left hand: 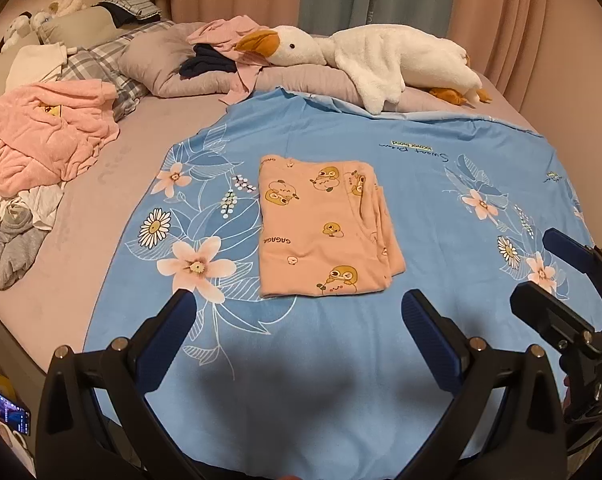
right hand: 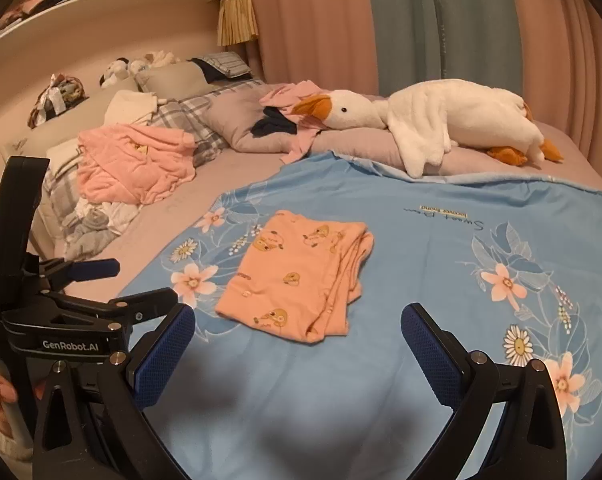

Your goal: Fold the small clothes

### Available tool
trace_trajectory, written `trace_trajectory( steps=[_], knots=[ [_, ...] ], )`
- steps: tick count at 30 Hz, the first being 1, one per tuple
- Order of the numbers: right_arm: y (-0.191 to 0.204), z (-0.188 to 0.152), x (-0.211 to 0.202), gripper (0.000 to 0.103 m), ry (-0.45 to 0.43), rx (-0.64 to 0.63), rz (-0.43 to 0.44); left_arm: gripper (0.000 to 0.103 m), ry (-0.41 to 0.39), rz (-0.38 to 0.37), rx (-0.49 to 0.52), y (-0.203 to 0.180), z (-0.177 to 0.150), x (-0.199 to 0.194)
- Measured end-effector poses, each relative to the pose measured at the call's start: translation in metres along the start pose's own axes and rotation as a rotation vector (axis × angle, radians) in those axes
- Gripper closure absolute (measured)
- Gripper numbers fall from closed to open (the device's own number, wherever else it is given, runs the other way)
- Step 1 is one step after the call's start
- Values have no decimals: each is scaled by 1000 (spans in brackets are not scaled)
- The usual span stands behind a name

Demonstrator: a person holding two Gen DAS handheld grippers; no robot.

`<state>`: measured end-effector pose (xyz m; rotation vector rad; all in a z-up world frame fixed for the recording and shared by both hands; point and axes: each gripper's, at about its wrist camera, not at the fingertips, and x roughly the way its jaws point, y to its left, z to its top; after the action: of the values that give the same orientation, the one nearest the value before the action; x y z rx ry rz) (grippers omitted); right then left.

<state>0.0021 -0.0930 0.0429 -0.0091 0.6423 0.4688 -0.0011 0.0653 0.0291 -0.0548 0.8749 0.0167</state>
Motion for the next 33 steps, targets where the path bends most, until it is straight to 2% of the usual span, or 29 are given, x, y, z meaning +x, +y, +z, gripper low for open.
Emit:
trace_trajectory(
  steps=[33],
  knots=[
    [10,2,-3,1,-3,-24,18,0,-5,18,15,-1,0,-5]
  ],
)
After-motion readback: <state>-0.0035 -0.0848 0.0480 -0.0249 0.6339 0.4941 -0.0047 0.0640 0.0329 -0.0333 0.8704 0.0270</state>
